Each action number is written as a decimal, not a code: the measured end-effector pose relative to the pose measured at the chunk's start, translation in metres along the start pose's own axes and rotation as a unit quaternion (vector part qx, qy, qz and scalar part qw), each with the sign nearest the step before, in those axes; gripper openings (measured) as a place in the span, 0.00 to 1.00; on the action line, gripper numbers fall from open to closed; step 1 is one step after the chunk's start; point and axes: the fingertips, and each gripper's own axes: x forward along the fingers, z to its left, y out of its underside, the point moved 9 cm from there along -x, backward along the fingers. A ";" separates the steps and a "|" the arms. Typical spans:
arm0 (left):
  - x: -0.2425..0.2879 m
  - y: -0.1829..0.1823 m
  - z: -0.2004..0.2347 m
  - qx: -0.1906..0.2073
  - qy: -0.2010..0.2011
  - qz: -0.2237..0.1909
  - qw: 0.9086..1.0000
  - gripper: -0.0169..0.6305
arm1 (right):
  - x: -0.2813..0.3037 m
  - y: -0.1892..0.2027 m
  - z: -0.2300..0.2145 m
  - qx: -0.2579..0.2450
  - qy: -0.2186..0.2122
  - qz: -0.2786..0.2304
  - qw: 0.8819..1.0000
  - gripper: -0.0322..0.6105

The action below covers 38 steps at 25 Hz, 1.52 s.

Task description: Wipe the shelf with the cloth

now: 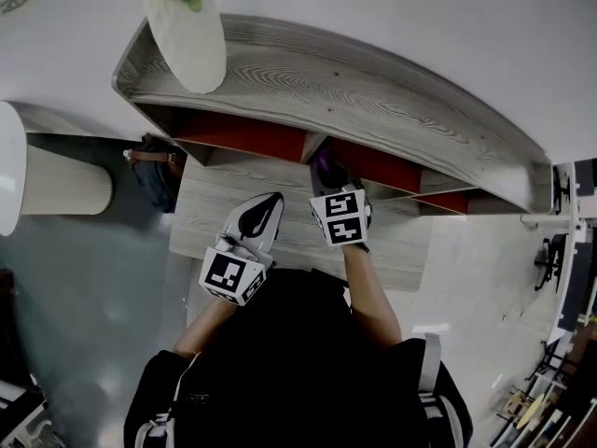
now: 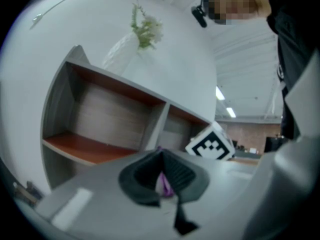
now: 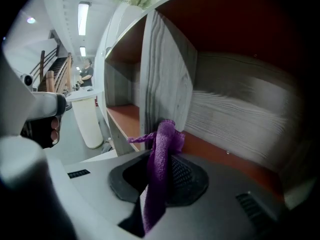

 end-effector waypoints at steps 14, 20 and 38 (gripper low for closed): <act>0.021 -0.001 -0.018 0.005 0.045 -0.004 0.999 0.03 | -0.051 0.017 0.011 -0.003 -0.093 -0.045 0.995 0.14; 0.044 -0.003 -0.039 0.015 0.081 -0.001 0.997 0.03 | -0.094 0.022 -0.022 0.047 -0.016 -0.109 0.993 0.14; 0.064 -0.002 -0.058 0.019 0.110 0.003 0.994 0.03 | -0.089 0.077 -0.140 0.128 0.251 0.015 0.960 0.14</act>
